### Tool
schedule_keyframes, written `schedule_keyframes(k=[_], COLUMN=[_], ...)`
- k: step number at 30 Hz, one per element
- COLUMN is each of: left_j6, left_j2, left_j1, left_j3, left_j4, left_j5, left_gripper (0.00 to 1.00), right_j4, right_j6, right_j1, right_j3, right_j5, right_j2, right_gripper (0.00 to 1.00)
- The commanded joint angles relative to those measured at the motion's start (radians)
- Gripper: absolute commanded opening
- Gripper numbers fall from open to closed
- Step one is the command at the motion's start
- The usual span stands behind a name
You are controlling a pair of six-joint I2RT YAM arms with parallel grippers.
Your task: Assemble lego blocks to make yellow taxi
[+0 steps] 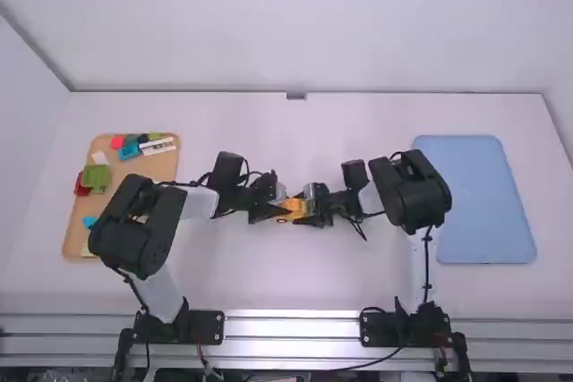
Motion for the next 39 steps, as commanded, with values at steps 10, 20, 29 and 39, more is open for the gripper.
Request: schedule_keyframes(k=[10,20,29,39], left_j6=[0.004,-0.003,-0.001,-0.003], left_j2=[0.017,0.039,0.039,0.039], left_j1=[-0.003,-0.004,-0.046,-0.051], left_j3=[0.016,0.016,0.016,0.018], left_j4=[0.013,0.023,0.032,-0.009], left_j5=[-0.006,-0.001,-0.04,-0.066], left_gripper=[0.03,0.05,0.06,0.05], right_j4=[-0.003,0.002,0.002,0.002], right_j6=[0.002,0.002,0.002,0.002], right_j1=[0.008,0.01,0.014,0.014], right_j3=[0.009,0.009,0.009,0.009], right_j5=[-0.028,-0.028,-0.029,-0.029], right_j2=[0.014,0.014,0.014,0.014], right_gripper=[0.47,0.47,0.48,0.48])
